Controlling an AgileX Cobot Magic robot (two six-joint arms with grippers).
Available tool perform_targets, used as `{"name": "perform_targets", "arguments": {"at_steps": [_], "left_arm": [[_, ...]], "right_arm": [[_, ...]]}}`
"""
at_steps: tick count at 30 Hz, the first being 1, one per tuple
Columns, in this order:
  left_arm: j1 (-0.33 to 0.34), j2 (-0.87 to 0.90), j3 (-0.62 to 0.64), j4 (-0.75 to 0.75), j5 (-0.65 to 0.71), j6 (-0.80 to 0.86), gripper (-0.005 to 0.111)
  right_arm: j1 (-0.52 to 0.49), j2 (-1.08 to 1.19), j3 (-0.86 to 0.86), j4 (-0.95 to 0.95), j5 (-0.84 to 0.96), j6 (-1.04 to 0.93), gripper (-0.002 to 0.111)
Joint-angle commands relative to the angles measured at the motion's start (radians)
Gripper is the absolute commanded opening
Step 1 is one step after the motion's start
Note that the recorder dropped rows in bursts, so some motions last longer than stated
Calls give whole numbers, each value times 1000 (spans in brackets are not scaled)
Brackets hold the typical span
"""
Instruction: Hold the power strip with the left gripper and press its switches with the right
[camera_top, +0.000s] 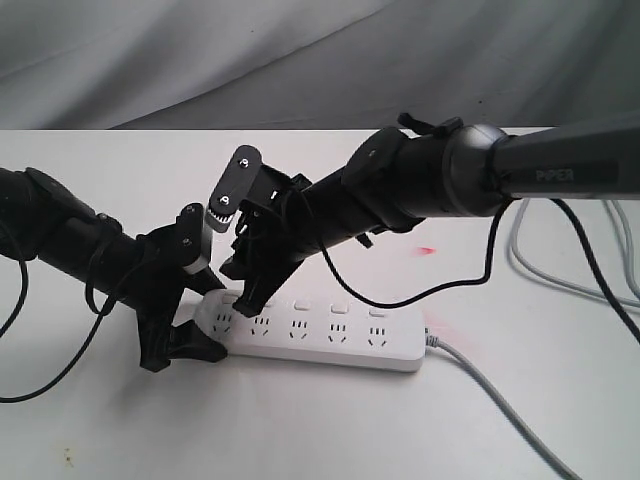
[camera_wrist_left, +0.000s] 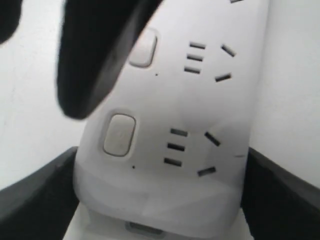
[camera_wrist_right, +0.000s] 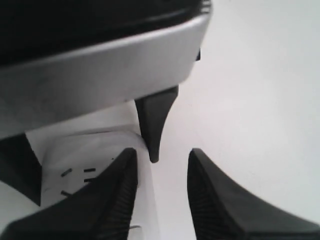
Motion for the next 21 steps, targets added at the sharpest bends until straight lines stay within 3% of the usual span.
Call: {"name": "perform_targets", "arguments": {"at_steps": [1, 7, 21], "left_arm": [[-3, 4, 0, 3, 4, -7, 51], [-3, 4, 0, 3, 4, -7, 51], [-3, 4, 0, 3, 4, -11, 51]], "right_arm": [[-35, -41, 23, -63, 59, 48, 32], [-64, -76, 106, -73, 59, 44, 32], [-63, -69, 111, -59, 23, -50, 32]]}}
